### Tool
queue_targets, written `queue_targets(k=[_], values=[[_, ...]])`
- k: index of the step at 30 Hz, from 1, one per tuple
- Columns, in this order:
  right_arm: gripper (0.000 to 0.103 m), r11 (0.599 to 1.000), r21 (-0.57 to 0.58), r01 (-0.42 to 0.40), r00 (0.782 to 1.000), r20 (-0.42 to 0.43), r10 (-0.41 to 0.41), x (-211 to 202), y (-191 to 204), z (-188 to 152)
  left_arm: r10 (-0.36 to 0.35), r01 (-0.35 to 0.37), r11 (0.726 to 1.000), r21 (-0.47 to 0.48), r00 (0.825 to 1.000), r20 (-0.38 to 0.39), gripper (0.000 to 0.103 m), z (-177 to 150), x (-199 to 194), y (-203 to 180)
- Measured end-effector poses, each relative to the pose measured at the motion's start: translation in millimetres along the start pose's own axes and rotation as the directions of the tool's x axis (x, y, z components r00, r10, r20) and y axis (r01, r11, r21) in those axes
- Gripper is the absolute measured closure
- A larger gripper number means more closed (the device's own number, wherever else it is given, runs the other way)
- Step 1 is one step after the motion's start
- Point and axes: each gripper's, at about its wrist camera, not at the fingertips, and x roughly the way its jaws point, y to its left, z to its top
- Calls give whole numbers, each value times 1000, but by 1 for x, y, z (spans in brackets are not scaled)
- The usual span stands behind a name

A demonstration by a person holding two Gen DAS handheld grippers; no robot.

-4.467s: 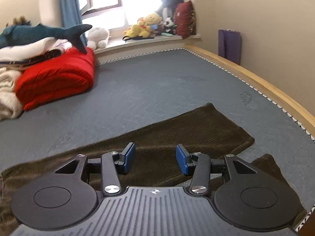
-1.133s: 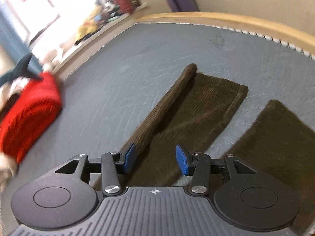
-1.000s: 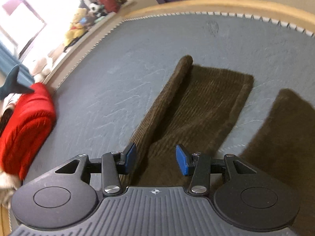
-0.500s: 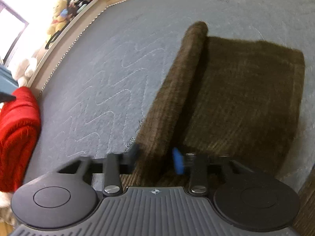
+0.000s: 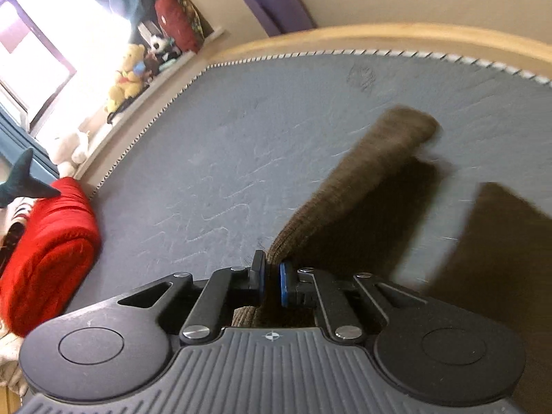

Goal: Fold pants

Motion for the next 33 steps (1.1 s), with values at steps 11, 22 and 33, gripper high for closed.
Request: queue_targets(k=[11, 22, 33], values=[[96, 988, -48, 147, 982, -110, -151, -90, -105, -72, 103, -124, 976, -177, 987, -123, 93, -17, -39, 25], [85, 963, 147, 224, 966, -166, -199, -61, -165, -85, 168, -189, 944, -271, 981, -99, 78, -21, -43, 48], [80, 896, 410, 171, 985, -97, -144, -68, -220, -80, 259, -266, 948, -171, 964, -66, 82, -24, -47, 26]])
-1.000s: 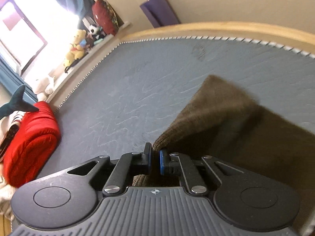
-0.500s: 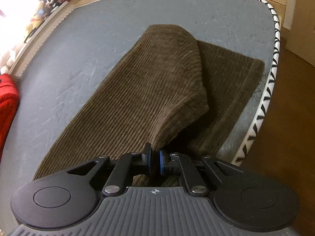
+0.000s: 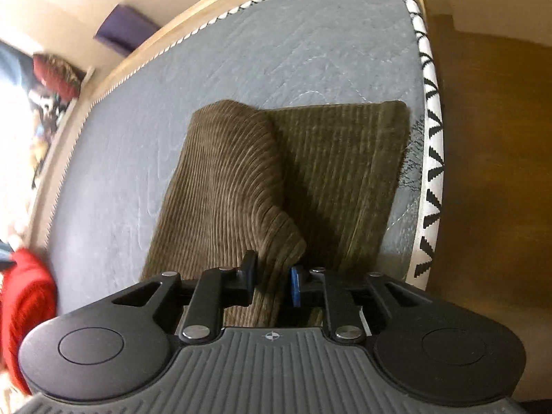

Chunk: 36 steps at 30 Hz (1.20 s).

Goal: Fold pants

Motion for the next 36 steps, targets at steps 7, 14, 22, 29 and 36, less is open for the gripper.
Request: queue_targets(k=[7, 14, 22, 29, 36], values=[[73, 980, 179, -88, 996, 0, 90, 3, -15, 11, -20, 18, 1000, 12, 994, 112, 88, 1, -18, -5], [103, 975, 74, -210, 905, 391, 165, -58, -2, 38, -19, 17, 1000, 11, 987, 160, 89, -6, -49, -4], [90, 975, 224, 1, 999, 48, -12, -9, -29, 20, 72, -69, 997, -37, 995, 76, 71, -16, -46, 1], [60, 931, 326, -161, 985, 113, 131, -20, -23, 11, -7, 11, 994, -107, 999, 41, 52, -9, -36, 10], [52, 926, 343, -159, 987, 59, 148, -7, -23, 9, 8, -7, 995, -99, 1000, 10, 52, -7, -20, 10]])
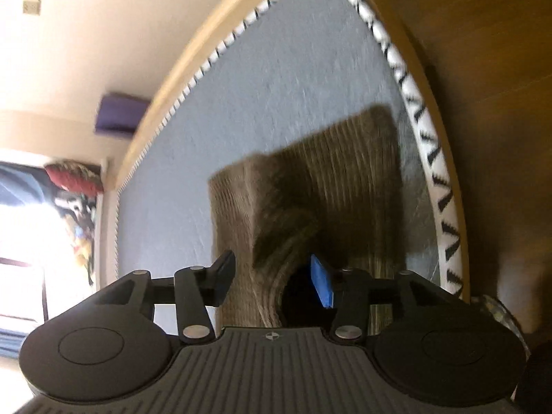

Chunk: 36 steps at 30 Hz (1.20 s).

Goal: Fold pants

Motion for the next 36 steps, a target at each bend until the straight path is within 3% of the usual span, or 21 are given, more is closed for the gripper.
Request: queue_targets(k=[2, 5, 6, 8, 10, 12, 14, 15, 16, 18, 19, 21, 22, 23, 25, 27, 29, 30, 31, 33, 36], values=[[51, 999, 19, 27, 999, -19, -27, 7, -2, 0, 16, -16, 1000, 9, 1000, 3, 53, -2, 3, -1], [52, 999, -10, 41, 999, -9, -41, 9, 2, 3, 36, -37, 999, 39, 999, 32, 88, -2, 4, -5], [54, 999, -23, 30, 1000, -3, -30, 8, 5, 3, 25, -28, 998, 55, 998, 54, 92, -2, 1, -7], [88, 998, -64, 1, 1000, 25, 0, 1, 13, 8, 0, -13, 994, 106, 992, 123, 93, -2, -13, -14], [93, 986, -163, -41, 986, 153, 66, -22, 28, 10, -14, -30, 977, 210, 978, 206, 93, -3, -34, -29], [94, 947, -320, -19, 960, 257, 106, -42, 47, 5, 33, -91, 960, 266, 976, 214, 93, -8, -42, -37], [94, 899, -422, 118, 950, 312, 22, -45, 57, -2, 142, -165, 955, 247, 984, 107, 88, -12, -31, -33], [94, 866, -447, 225, 942, 328, -75, -38, 58, -5, 201, -202, 956, 214, 979, 26, 83, -15, -20, -26], [94, 836, -451, 313, 927, 336, -167, -31, 55, -6, 257, -251, 949, 193, 966, -6, 80, -17, -15, -23], [93, 804, -409, 431, 894, 311, -322, -15, 41, -6, 371, -370, 910, 188, 928, 31, 49, -20, -16, -24], [93, 806, -379, 456, 883, 304, -356, -12, 35, -6, 397, -405, 892, 199, 914, 80, 48, -22, -21, -29], [92, 808, -356, 470, 875, 310, -372, -13, 31, -5, 451, -498, 836, 229, 862, 229, 47, -27, -35, -44], [92, 804, -368, 467, 876, 315, -365, -13, 33, -5, 435, -506, 825, 254, 854, 286, 47, -30, -40, -51], [92, 796, -385, 467, 876, 324, -358, -12, 38, -6, 390, -487, 822, 295, 860, 330, 47, -35, -43, -60], [92, 788, -402, 466, 876, 338, -345, -13, 42, -8, 251, -389, 825, 410, 902, 351, 47, -44, -44, -76], [92, 786, -398, 473, 871, 343, -351, -15, 44, -8, 112, -253, 821, 512, 950, 290, 47, -53, -38, -86], [84, 777, -388, 495, 857, 362, -366, -15, 45, -9, 100, -184, 814, 551, 979, 179, 47, -60, -21, -87], [82, 768, -378, 517, 843, 383, -378, -14, 44, -7, 165, -175, 805, 567, 984, 69, 47, -64, -2, -85], [75, 759, -372, 534, 831, 398, -389, -15, 44, -8, 243, -168, 798, 579, 968, -54, 46, -70, 20, -79], [63, 757, -355, 549, 820, 407, -403, -18, 41, -5, 231, -175, 812, 557, 973, -30, 45, -72, 18, -74], [55, 772, -333, 541, 828, 372, -419, -14, 34, 0, 194, -187, 770, 611, 979, 55, 45, -77, 9, -87]])
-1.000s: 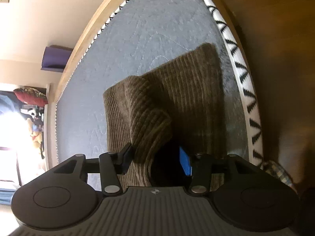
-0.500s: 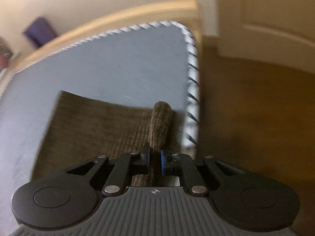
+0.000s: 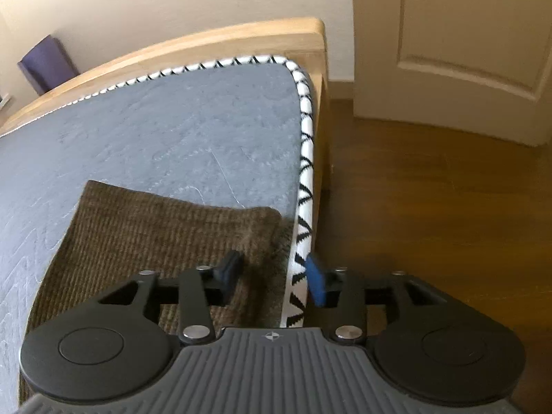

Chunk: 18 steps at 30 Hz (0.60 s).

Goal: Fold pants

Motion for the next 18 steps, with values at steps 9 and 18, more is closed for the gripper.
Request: queue_targets(k=[9, 18], values=[[61, 997, -32, -67, 996, -60, 65, 12, 11, -7, -115, 121, 982, 146, 992, -42, 32, -15, 22, -36], [94, 990, -9, -139, 990, -16, 139, -6, 9, -2, -135, 139, 982, 127, 990, -42, 31, -19, 20, -36]])
